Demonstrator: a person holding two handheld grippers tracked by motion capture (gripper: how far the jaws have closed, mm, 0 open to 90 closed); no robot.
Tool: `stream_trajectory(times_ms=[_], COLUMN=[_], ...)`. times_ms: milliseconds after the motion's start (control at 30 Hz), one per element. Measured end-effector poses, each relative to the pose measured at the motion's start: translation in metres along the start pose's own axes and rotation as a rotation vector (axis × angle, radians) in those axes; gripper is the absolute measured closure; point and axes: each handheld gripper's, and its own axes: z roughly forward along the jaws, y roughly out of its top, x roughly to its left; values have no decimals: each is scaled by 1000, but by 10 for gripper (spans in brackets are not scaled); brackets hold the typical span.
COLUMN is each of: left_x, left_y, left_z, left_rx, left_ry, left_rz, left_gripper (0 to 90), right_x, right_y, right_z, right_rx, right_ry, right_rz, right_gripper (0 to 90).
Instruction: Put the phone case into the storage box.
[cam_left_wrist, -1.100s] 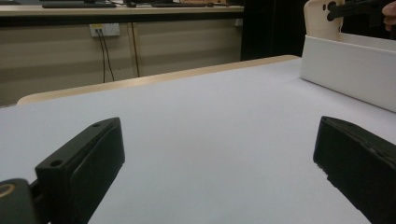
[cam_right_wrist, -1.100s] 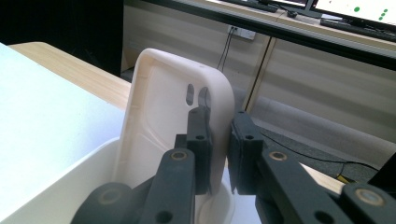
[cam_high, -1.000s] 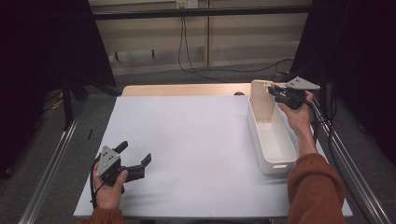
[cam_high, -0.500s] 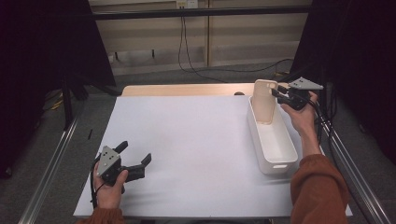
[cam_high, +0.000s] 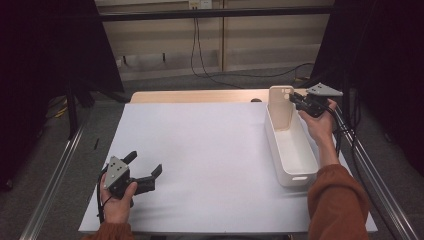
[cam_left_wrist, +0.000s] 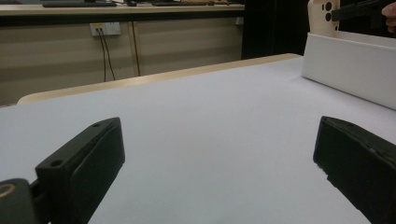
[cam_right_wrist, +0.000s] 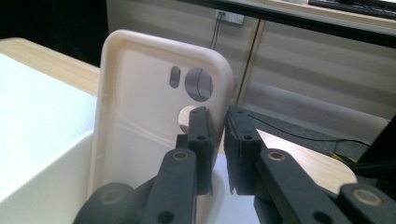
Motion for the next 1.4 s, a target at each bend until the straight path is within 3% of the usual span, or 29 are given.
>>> stream_trajectory(times_ms=[467, 733, 1100, 1400], left_x=[0, 1, 1, 1], left_y=[0, 0, 1, 0], left_z=[0, 0, 0, 4], left_rx=[1, 1, -8, -2], left_ry=[0, -3, 7, 15], left_rz=[-8, -3, -10, -15], left_gripper=[23, 23, 25, 26], right_x=[-2, -3, -1, -2], right_y=[-5, -6, -6, -3], right_z=[8, 6, 2, -6], right_rx=[-44, -35, -54, -63], right_ry=[-7, -10, -6, -7], right_rz=[88, 102, 111, 136], right_gripper=[826, 737, 542, 221])
